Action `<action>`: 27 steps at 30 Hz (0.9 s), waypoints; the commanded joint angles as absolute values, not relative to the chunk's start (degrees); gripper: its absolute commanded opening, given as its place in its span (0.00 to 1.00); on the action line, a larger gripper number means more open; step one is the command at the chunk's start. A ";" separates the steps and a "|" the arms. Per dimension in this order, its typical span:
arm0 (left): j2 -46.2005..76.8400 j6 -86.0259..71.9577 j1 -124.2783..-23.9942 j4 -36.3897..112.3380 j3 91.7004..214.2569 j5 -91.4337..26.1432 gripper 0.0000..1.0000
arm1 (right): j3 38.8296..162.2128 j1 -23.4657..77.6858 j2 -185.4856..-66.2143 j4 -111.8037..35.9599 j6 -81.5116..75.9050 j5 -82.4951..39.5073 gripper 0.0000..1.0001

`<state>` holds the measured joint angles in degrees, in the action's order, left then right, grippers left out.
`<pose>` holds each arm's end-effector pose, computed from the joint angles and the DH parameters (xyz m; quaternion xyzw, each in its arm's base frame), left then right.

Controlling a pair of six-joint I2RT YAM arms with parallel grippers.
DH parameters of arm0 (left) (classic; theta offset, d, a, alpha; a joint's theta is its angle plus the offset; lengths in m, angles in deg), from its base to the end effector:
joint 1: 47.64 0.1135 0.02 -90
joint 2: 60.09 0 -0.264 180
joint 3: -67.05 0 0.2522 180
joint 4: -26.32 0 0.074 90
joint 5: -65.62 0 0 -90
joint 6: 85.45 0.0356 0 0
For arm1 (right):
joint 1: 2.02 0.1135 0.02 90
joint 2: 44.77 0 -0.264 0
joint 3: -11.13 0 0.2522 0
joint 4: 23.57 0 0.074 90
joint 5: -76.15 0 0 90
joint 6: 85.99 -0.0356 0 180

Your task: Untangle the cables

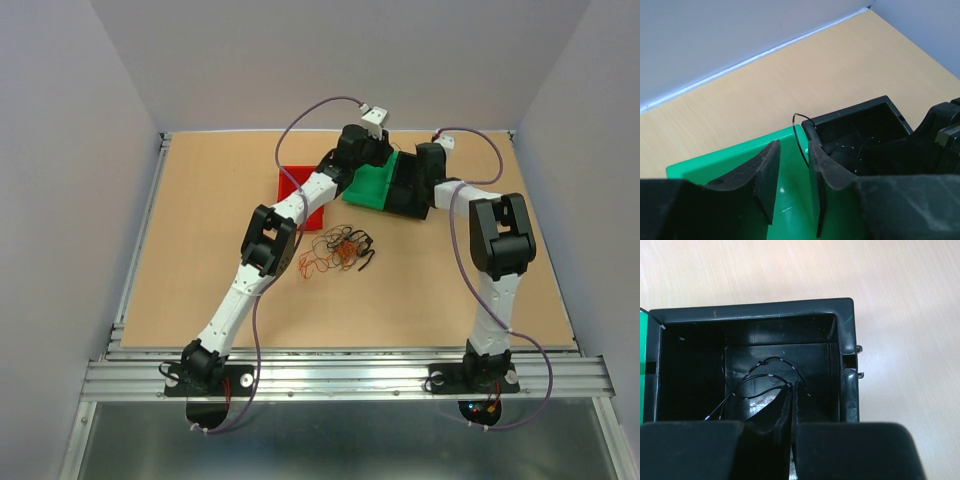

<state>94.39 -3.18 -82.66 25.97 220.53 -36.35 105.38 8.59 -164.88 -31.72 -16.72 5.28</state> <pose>0.5029 -0.3614 0.2216 0.2381 0.6700 -0.3239 0.6241 0.4627 0.0748 0.1717 0.1545 0.8604 -0.0163 0.4853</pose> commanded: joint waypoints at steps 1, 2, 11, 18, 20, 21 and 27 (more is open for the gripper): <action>92.67 -4.07 -83.23 24.78 222.84 -37.48 0.28 | 102.50 9.94 -164.13 -33.64 -17.70 3.90 0.01; 92.67 -4.07 -83.23 24.78 222.84 -37.83 0.22 | 102.49 9.94 -164.21 -33.55 -17.70 3.90 0.01; 91.09 -3.28 -83.85 23.38 222.67 -43.63 0.00 | 103.02 10.90 -163.86 -33.20 -17.08 3.20 0.01; 88.36 -5.56 -83.94 23.29 217.84 -44.95 0.00 | 103.90 11.34 -163.77 -32.84 -16.82 0.74 0.01; 87.92 -6.17 -83.94 23.38 217.04 -45.56 0.00 | 104.51 11.43 -164.56 -32.84 -17.08 0.74 0.01; 87.66 -6.53 -84.02 23.38 216.69 -45.65 0.00 | 104.78 11.43 -164.91 -32.93 -17.08 0.74 0.01; 85.81 -7.93 -84.02 23.55 213.62 -46.09 0.00 | 109.07 11.43 -167.90 -37.14 -20.15 2.22 0.01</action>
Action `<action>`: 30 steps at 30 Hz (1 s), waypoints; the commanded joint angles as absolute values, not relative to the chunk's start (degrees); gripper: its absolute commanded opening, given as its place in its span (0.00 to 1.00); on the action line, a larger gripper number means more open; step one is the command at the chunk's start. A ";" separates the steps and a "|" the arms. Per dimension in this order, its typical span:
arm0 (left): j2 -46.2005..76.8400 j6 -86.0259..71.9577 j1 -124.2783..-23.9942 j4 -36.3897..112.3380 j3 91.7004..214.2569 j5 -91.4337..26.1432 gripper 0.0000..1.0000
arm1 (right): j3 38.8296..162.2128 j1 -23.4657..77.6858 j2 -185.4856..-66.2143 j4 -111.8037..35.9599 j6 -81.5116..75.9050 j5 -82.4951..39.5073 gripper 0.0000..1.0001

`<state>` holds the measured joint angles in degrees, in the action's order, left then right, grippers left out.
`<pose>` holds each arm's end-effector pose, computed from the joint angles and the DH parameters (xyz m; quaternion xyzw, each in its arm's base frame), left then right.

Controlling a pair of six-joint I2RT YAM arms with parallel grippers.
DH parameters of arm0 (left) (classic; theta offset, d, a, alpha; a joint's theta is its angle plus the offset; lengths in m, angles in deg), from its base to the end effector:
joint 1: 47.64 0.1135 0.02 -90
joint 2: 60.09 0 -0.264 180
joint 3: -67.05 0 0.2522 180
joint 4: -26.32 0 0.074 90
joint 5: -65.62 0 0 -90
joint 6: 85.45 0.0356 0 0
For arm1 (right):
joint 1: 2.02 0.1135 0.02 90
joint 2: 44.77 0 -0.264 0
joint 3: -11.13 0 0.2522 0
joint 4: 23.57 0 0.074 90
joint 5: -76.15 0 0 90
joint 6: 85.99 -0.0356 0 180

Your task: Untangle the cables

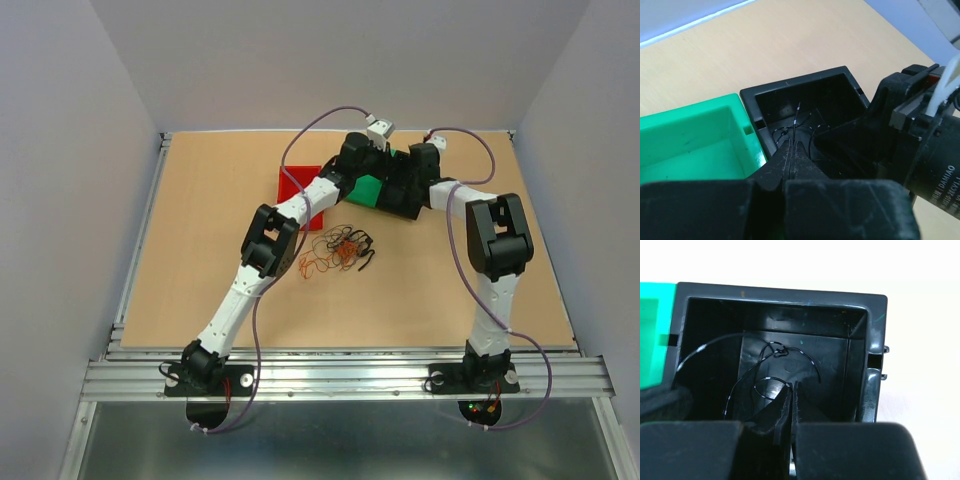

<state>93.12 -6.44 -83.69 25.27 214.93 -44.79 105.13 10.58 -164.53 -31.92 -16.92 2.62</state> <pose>0.4890 -0.3713 0.2011 0.2742 0.6781 -0.3862 0.5620 0.4587 0.0922 0.1724 0.1304 0.8671 0.0126 0.4806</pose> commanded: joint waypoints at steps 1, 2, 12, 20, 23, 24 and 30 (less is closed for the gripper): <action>85.64 -8.02 -84.02 23.55 213.18 -46.09 0.00 | 109.70 11.43 -168.25 -39.33 -20.85 2.23 0.01; 85.11 -8.02 -84.11 23.64 212.30 -46.35 0.00 | 110.14 11.43 -168.34 -39.78 -21.91 2.06 0.01; 82.39 -8.64 -84.64 22.94 206.85 -47.15 0.00 | 110.93 11.69 -164.13 -39.79 -25.43 3.12 0.01; 83.52 -8.46 -84.64 22.59 204.73 -46.27 0.00 | 112.95 12.49 -161.93 -44.44 -24.82 8.64 0.01; 83.96 -8.55 -84.64 22.68 204.91 -45.65 0.00 | 114.62 12.49 -162.98 -46.11 -25.78 8.39 0.01; 84.05 -8.72 -84.55 22.76 205.09 -45.83 0.00 | 116.54 12.49 -164.03 -47.25 -25.87 7.86 0.01; 84.76 -9.43 -84.55 22.85 205.09 -45.66 0.00 | 123.49 13.54 -166.67 -54.81 -28.24 11.10 0.00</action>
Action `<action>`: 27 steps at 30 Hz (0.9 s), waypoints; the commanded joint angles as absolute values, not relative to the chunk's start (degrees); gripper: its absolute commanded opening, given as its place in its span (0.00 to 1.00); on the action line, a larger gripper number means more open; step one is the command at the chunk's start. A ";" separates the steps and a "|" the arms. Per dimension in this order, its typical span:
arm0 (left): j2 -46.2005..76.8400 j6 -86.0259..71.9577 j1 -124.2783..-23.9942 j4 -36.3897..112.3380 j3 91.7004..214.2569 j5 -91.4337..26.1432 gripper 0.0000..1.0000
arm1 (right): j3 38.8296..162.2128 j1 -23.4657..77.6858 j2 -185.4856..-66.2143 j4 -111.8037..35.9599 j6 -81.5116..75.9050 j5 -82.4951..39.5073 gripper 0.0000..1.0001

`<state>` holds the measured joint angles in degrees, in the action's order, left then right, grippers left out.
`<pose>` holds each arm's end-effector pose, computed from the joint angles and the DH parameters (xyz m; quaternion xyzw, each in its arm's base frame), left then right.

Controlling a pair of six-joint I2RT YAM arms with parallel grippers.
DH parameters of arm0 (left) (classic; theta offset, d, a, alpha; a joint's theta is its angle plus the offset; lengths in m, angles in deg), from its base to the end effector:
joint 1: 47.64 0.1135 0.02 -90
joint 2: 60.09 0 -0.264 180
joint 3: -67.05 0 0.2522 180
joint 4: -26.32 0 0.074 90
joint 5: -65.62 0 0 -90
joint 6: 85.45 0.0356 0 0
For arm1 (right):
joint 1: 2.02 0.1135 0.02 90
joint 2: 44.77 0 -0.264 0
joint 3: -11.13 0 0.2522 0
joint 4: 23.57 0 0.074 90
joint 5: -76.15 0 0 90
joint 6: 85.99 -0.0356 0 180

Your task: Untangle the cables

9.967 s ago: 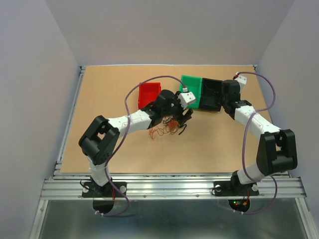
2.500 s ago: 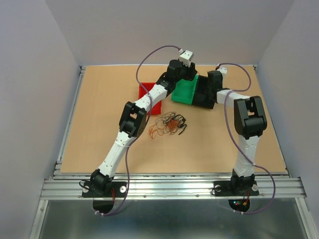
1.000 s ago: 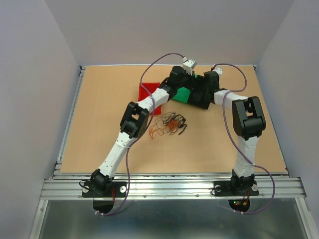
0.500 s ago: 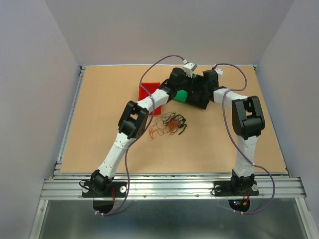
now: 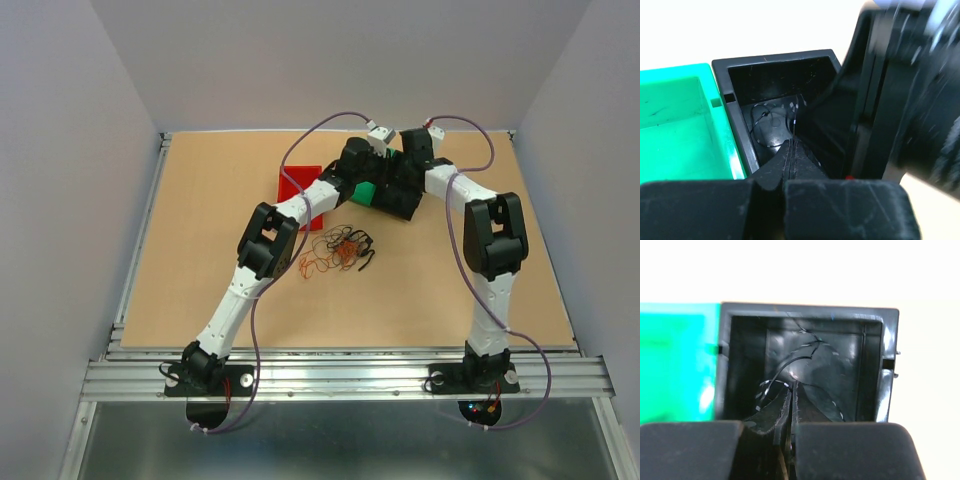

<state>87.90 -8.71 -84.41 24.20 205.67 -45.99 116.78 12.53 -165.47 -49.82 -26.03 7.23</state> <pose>0.4719 -0.3690 0.1989 0.2715 0.6964 -0.4020 0.5289 0.4667 0.1079 0.2043 0.1954 0.8773 -0.0004 0.4383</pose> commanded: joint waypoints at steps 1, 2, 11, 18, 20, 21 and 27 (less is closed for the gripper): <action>84.84 -9.43 -84.64 22.85 205.09 -45.65 0.00 | 123.85 13.54 -166.67 -55.16 -28.77 11.54 0.01; 84.85 -9.52 -84.55 22.94 205.09 -45.48 0.00 | 124.03 13.54 -166.76 -55.43 -29.55 12.50 0.01; 83.27 -9.69 -84.46 23.47 202.72 -45.21 0.00 | 126.84 13.54 -171.94 -55.70 -32.64 8.57 0.01; 81.42 -9.25 -84.55 22.68 199.29 -44.16 0.00 | 127.55 13.45 -173.27 -55.70 -32.90 9.00 0.12; 81.33 -9.08 -84.55 22.59 198.67 -44.07 0.00 | 127.81 13.36 -172.74 -55.69 -33.17 8.30 0.13; 81.33 -8.90 -84.55 22.50 198.58 -44.07 0.00 | 127.89 13.36 -172.39 -55.61 -33.25 8.12 0.18; 81.86 -9.08 -84.64 22.41 198.67 -44.51 0.00 | 125.97 13.36 -169.49 -55.52 -33.17 9.52 0.36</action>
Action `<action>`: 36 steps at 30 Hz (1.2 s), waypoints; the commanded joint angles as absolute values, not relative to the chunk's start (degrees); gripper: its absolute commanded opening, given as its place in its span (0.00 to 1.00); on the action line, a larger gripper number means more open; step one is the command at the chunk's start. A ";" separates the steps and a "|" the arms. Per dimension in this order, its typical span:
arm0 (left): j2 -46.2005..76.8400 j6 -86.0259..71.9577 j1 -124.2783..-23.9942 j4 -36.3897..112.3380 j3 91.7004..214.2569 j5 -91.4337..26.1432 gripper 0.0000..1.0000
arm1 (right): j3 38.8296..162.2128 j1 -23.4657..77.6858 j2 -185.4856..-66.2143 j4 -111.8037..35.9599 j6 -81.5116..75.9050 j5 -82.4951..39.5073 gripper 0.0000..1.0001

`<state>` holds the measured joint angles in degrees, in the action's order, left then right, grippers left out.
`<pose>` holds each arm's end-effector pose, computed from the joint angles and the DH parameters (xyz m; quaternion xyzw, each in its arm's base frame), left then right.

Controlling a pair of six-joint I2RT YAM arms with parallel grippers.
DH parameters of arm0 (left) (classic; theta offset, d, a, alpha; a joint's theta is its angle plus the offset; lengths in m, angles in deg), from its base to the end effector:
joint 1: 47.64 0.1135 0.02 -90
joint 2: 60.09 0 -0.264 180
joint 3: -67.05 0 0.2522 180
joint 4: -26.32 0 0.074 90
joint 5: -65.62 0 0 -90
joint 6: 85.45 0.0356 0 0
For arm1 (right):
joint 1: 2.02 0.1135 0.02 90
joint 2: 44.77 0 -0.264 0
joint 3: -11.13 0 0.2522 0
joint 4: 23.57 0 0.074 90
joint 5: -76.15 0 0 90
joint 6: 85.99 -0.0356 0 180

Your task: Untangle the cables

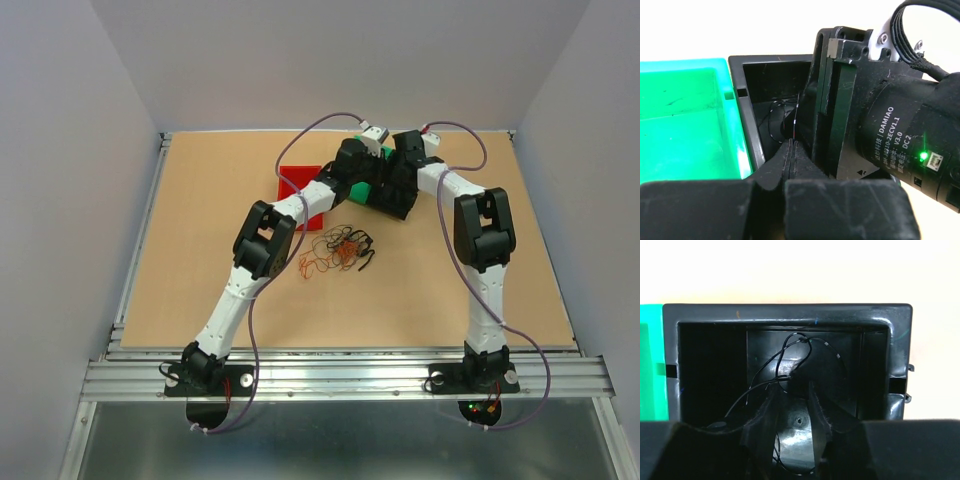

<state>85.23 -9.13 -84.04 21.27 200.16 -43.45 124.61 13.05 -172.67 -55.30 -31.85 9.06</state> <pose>0.4683 -0.3597 0.1970 0.2531 0.7034 -0.3887 0.5385 0.4868 0.1167 0.1820 0.2370 0.8809 -0.0090 0.4096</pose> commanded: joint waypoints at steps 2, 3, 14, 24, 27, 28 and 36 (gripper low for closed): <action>82.12 -9.08 -84.64 22.50 199.11 -44.51 0.00 | 125.26 13.36 -167.65 -55.43 -33.08 10.49 0.36; 82.29 -8.99 -84.64 22.59 199.28 -44.51 0.00 | 124.30 13.45 -166.86 -55.17 -32.99 10.67 0.36; 83.26 -8.46 -85.52 23.64 201.04 -44.07 0.00 | 116.48 13.36 -159.47 -50.70 -32.38 12.34 0.44; 83.44 -5.74 -86.66 25.31 201.40 -40.91 0.00 | 107.68 13.36 -152.17 -44.27 -30.18 12.87 0.44; 83.88 -4.77 -87.01 26.36 201.92 -39.86 0.00 | 107.24 13.36 -152.35 -43.66 -29.92 12.34 0.43; 84.05 -4.68 -87.36 27.24 202.27 -39.59 0.00 | 106.89 13.36 -152.35 -43.48 -29.91 12.43 0.43; 85.64 1.47 -89.82 34.28 206.93 -36.16 0.00 | 102.76 13.01 -148.93 -40.76 -30.44 13.39 0.42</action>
